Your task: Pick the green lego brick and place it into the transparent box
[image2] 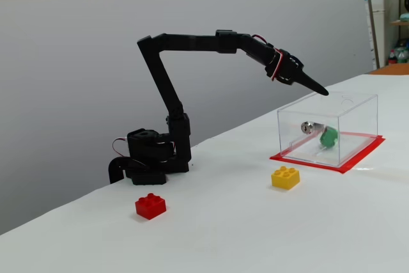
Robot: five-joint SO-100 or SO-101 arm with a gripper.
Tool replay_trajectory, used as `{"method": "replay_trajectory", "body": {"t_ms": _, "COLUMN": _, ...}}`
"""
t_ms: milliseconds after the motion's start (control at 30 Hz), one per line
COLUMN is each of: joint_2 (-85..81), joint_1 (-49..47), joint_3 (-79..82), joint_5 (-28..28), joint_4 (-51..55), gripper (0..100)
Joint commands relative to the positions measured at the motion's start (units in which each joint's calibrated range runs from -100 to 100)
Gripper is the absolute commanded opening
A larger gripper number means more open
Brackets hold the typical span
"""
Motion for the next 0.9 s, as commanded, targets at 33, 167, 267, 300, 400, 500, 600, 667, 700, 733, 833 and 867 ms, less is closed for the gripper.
{"method": "replay_trajectory", "body": {"t_ms": 33, "joint_2": -1.16, "joint_1": 0.41, "joint_3": -2.87, "joint_5": 0.0, "joint_4": 0.1, "gripper": 33}}
{"method": "replay_trajectory", "body": {"t_ms": 167, "joint_2": -1.92, "joint_1": 3.81, "joint_3": -2.87, "joint_5": 0.21, "joint_4": 0.19, "gripper": 33}}
{"method": "replay_trajectory", "body": {"t_ms": 267, "joint_2": -5.48, "joint_1": 7.29, "joint_3": -1.96, "joint_5": 0.1, "joint_4": 0.19, "gripper": 33}}
{"method": "replay_trajectory", "body": {"t_ms": 300, "joint_2": -6.67, "joint_1": 8.4, "joint_3": -1.42, "joint_5": 0.1, "joint_4": 0.19, "gripper": 33}}
{"method": "replay_trajectory", "body": {"t_ms": 400, "joint_2": -10.24, "joint_1": 11.28, "joint_3": 0.48, "joint_5": 0.26, "joint_4": 0.19, "gripper": 28}}
{"method": "replay_trajectory", "body": {"t_ms": 500, "joint_2": -14.14, "joint_1": 14.16, "joint_3": 2.83, "joint_5": 0.26, "joint_4": 0.28, "gripper": 18}}
{"method": "replay_trajectory", "body": {"t_ms": 600, "joint_2": -17.96, "joint_1": 16.9, "joint_3": 5.27, "joint_5": 0.26, "joint_4": 0.28, "gripper": 7}}
{"method": "replay_trajectory", "body": {"t_ms": 667, "joint_2": -20.42, "joint_1": 18.82, "joint_3": 7.08, "joint_5": 0.31, "joint_4": 0.28, "gripper": 2}}
{"method": "replay_trajectory", "body": {"t_ms": 700, "joint_2": -21.61, "joint_1": 19.93, "joint_3": 7.98, "joint_5": 0.31, "joint_4": 0.28, "gripper": 1}}
{"method": "replay_trajectory", "body": {"t_ms": 733, "joint_2": -22.96, "joint_1": 21.26, "joint_3": 8.98, "joint_5": 0.31, "joint_4": 0.28, "gripper": 1}}
{"method": "replay_trajectory", "body": {"t_ms": 833, "joint_2": -27.29, "joint_1": 25.85, "joint_3": 12.05, "joint_5": 0.31, "joint_4": 0.28, "gripper": 1}}
{"method": "replay_trajectory", "body": {"t_ms": 867, "joint_2": -28.82, "joint_1": 27.62, "joint_3": 13.14, "joint_5": 0.31, "joint_4": 0.28, "gripper": 1}}
